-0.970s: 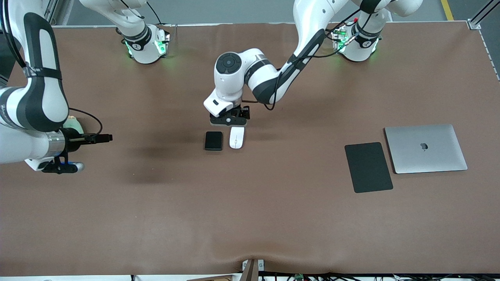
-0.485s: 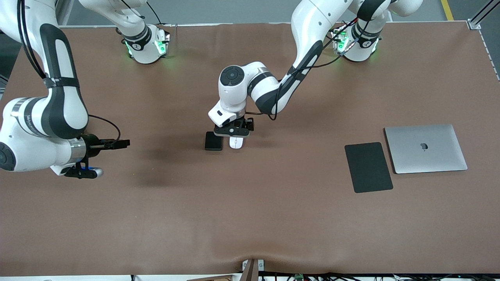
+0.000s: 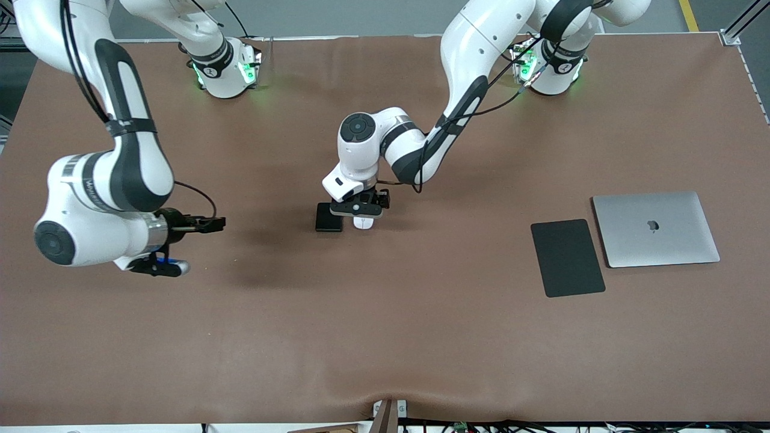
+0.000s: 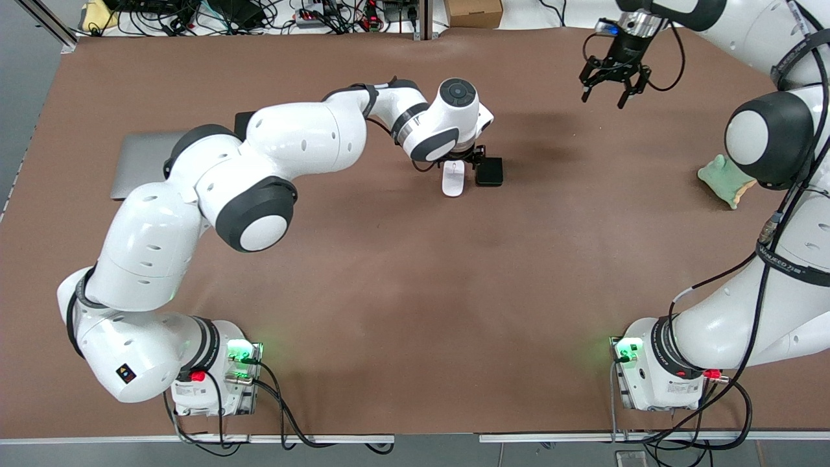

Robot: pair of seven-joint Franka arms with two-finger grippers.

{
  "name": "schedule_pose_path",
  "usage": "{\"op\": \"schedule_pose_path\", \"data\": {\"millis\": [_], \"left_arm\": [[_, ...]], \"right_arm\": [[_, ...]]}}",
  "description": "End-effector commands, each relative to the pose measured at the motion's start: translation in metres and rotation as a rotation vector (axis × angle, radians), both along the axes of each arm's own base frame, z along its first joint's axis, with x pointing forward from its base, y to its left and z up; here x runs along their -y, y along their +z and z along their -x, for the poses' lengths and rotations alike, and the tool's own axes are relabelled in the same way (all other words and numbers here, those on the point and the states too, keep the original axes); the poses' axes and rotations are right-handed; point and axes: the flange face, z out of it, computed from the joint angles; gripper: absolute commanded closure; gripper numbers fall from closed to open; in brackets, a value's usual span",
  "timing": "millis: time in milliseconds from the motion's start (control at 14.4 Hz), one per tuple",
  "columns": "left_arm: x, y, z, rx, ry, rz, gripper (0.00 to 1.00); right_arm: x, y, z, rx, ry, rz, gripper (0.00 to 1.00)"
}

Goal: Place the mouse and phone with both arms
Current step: 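Lower and close the left gripper on the mouse while the right gripper approaches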

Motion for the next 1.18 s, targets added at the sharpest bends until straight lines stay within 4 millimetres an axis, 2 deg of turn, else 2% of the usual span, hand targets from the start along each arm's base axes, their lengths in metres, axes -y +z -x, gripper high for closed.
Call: {"op": "schedule_pose_path", "data": {"millis": [0, 208, 485, 554, 762, 831, 900, 1108], "left_arm": [[0.008, -0.013, -0.001, 0.037, -0.016, -0.002, 0.00], [0.008, -0.019, 0.001, 0.032, -0.018, -0.008, 0.00], [0.005, -0.032, 0.000, 0.027, -0.017, -0.012, 0.00], [0.006, -0.031, 0.001, 0.027, -0.018, -0.010, 0.04], [0.005, -0.033, 0.001, 0.025, -0.019, -0.013, 0.82], [0.004, -0.033, 0.001, 0.026, -0.024, -0.015, 0.97], [0.004, -0.032, 0.001, 0.027, -0.024, -0.014, 1.00], [0.005, -0.024, -0.001, 0.034, -0.021, -0.008, 1.00]], "right_arm": [[-0.018, -0.008, 0.000, -0.006, -0.011, 0.003, 0.00], [-0.040, -0.013, 0.003, 0.001, -0.020, 0.021, 0.00], [-0.062, -0.028, 0.008, -0.014, 0.006, 0.031, 0.00], [-0.066, -0.031, 0.009, -0.008, 0.011, 0.031, 0.00], [-0.081, -0.044, 0.015, 0.013, 0.001, 0.046, 0.00], [-0.090, -0.048, 0.019, 0.012, 0.007, 0.051, 0.00], [-0.096, -0.050, 0.022, 0.015, 0.011, 0.054, 0.00], [-0.116, -0.062, 0.028, -0.002, -0.015, 0.031, 0.00]]}}
